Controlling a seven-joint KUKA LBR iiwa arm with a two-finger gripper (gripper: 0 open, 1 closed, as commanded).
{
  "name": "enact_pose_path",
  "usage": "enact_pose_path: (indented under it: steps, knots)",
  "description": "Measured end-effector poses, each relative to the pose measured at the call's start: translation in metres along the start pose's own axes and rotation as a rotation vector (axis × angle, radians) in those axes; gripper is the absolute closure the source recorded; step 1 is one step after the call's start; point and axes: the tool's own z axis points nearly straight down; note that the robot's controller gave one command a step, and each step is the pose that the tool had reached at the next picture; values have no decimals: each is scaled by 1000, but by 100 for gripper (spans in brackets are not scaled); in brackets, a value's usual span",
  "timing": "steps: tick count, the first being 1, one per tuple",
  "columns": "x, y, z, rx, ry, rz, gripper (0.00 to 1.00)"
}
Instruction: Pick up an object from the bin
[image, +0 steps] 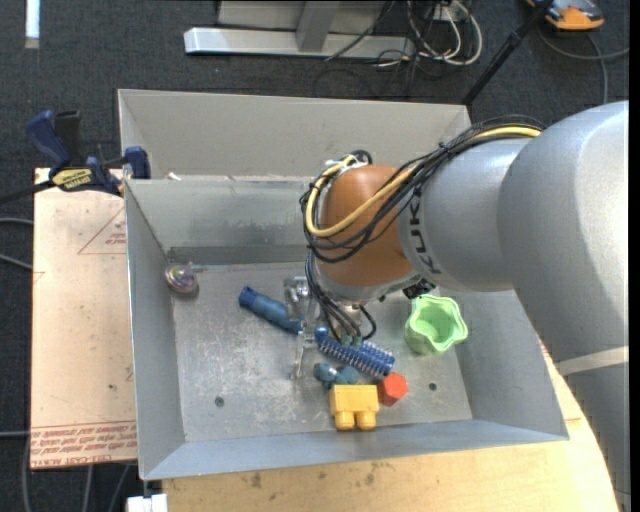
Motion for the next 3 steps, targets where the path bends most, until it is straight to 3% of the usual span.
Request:
enact_pose_path:
  steps: [1,2,3]
  knots:
    - [-9,-10,-32,2,2,112,0]
    - [-14,-24,-31,3,4,419,0]
    - [-6,-27,1,5,9,416,0]
